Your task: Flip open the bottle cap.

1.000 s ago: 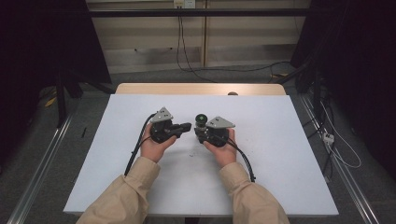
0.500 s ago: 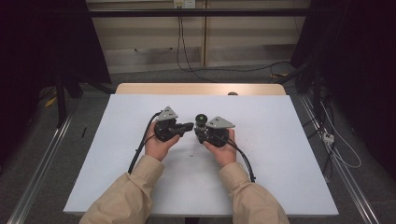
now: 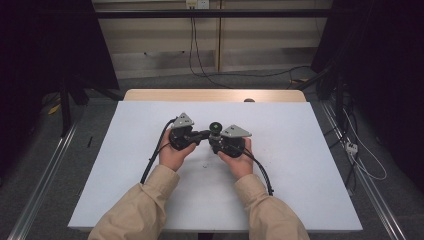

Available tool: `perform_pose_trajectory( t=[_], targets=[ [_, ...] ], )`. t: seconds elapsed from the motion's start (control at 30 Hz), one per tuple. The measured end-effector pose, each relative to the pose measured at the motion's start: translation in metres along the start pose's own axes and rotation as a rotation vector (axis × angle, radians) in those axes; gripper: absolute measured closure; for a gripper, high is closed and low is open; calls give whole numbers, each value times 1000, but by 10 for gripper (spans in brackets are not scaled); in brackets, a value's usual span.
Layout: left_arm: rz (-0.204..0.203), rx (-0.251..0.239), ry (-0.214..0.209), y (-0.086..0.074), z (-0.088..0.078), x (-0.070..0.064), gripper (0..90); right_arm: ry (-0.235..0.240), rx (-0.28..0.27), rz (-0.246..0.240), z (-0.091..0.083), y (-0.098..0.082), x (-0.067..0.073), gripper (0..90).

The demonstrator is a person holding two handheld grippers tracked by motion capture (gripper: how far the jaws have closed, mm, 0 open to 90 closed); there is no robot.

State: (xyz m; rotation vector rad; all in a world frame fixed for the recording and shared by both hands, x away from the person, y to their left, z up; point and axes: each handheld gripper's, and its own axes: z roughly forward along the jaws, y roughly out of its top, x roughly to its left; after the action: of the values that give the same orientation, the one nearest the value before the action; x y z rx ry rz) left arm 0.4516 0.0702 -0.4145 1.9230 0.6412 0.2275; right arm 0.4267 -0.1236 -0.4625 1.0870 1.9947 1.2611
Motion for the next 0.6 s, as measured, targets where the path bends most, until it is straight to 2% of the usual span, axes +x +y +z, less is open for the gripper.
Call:
perform_pose_trajectory(
  t=[0.6],
  targets=[
    [-5,12,9,2,0,-1,900,-2,4,-1,0,0,0,533]
  ],
)
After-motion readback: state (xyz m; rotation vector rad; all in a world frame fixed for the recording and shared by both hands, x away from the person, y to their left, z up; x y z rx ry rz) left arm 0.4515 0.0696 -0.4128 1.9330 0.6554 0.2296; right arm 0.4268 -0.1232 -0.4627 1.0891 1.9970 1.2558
